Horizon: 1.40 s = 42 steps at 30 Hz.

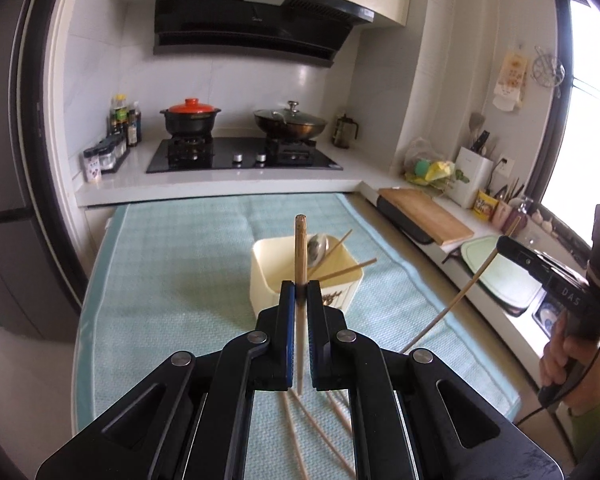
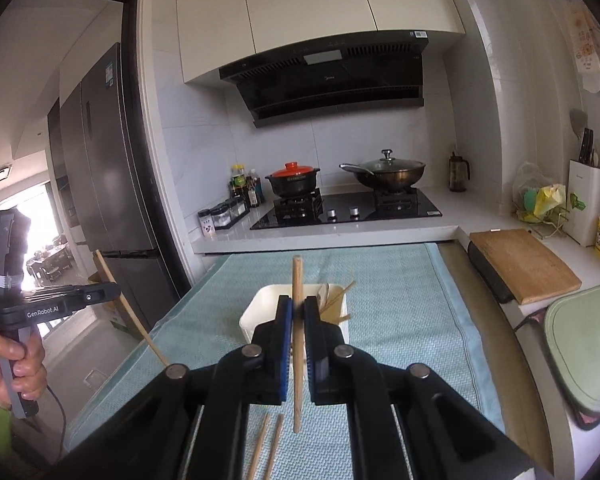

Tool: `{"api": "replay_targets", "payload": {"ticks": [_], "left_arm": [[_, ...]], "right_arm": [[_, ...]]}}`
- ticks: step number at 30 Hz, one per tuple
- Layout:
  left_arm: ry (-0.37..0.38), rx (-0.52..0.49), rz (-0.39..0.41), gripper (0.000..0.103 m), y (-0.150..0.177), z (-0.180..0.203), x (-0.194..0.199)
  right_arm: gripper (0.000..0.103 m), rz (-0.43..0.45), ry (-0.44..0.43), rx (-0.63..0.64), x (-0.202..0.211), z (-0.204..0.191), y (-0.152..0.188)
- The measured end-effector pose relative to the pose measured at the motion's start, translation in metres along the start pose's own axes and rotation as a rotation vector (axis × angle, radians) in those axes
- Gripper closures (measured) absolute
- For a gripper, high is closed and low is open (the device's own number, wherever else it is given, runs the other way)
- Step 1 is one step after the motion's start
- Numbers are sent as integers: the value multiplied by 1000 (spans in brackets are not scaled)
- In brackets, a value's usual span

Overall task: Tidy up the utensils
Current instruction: 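Lift both held chopsticks and carry them over the cream basket, then open both tools to drop the chopsticks into the basket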

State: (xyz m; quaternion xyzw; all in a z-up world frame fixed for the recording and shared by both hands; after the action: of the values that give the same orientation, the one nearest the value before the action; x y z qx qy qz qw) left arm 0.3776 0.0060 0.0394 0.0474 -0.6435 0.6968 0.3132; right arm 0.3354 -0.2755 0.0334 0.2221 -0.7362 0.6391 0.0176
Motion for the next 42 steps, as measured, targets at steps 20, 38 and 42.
{"api": "replay_targets", "payload": {"ticks": [20, 38, 42], "left_arm": [[-22, 36, 31, 100, -74, 3, -136], [-142, 74, -68, 43, -56, -37, -173], [-180, 64, 27, 10, -62, -38, -117]], "right_arm": [[97, 15, -33, 77, -145, -28, -58], [67, -173, -58, 1, -220, -16, -41], [41, -39, -31, 55, -163, -28, -68]]}}
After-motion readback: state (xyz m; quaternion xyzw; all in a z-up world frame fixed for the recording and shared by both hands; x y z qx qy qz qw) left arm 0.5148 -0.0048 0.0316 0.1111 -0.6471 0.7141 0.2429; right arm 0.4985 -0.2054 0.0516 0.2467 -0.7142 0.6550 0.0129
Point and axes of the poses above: each gripper's, at about its wrist camera, not at the fingertips, and x roughly against the way its jaws point, z to its right, y to its underside, the point moved 2 cm from there along -x, roughly the way its jaws point, and after that the axes turned 3 degrees about z, right-handed, at the moved point
